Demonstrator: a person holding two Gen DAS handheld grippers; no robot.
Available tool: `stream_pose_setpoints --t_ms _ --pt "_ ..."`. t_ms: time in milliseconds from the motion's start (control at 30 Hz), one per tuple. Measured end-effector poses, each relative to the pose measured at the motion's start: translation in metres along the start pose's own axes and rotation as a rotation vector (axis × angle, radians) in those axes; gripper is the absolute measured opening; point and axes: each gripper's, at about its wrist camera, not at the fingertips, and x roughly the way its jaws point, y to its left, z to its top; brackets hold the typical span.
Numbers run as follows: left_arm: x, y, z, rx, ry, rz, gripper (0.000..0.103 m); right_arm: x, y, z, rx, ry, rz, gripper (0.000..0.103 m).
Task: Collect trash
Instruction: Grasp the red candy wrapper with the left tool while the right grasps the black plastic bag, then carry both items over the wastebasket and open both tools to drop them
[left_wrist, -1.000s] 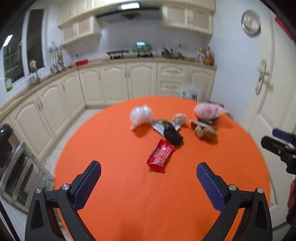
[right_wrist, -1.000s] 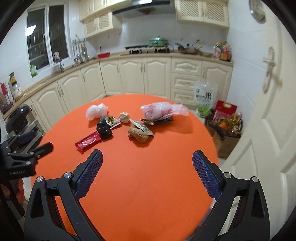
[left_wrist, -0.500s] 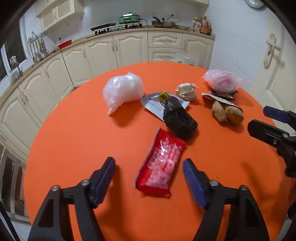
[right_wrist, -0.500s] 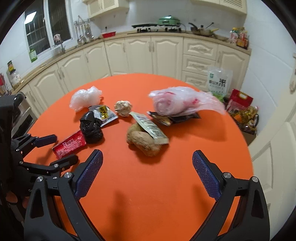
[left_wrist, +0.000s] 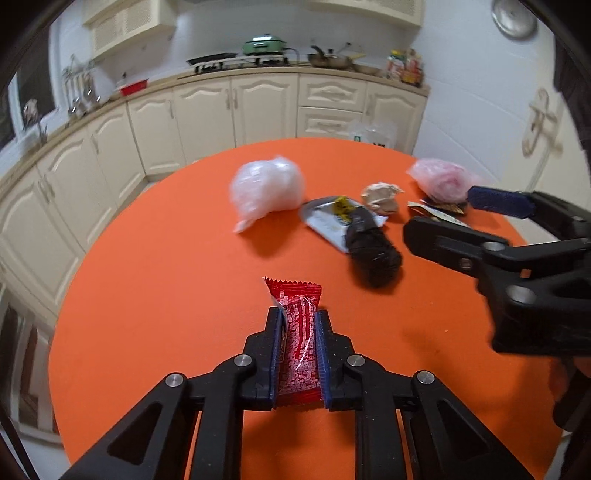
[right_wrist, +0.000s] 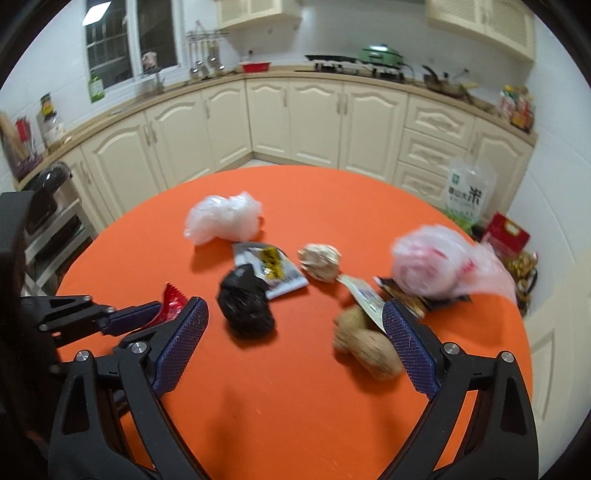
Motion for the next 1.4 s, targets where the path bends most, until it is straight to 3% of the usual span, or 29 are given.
stream_pose_setpoints --t_ms 167,267,367,433,667,833,1133,1400 --pt "-0.018 0.024 -0.007 -0.046 -0.034 0.004 0.012 0.029 0.019 0.005 -0.054 0.052 0.039 0.081" --pt "-0.031 0.025 -0.018 -0.051 -0.041 0.004 0.012 0.045 0.028 0.004 -0.069 0.097 0.061 0.068" --pt "-0.039 0.016 -0.025 -0.057 -0.042 0.008 0.012 0.057 0.034 0.002 -0.089 0.137 0.067 0.040" --pt "-0.044 0.013 -0.027 -0.062 -0.045 0.009 0.012 0.059 0.034 0.000 -0.091 0.146 0.071 0.030" --pt "-0.071 -0.007 -0.030 -0.054 -0.077 -0.025 0.012 0.015 0.016 -0.012 -0.036 0.091 0.105 0.029" --pt "-0.090 -0.045 -0.036 -0.003 -0.097 -0.058 0.012 -0.037 -0.011 -0.034 0.039 0.035 0.121 0.029" --pt "-0.115 -0.169 -0.046 0.179 -0.102 -0.165 0.012 -0.127 -0.077 -0.101 0.181 -0.033 0.056 0.030" --pt "-0.117 -0.302 -0.061 0.373 -0.039 -0.297 0.012 -0.203 -0.158 -0.194 0.312 -0.046 -0.122 0.030"
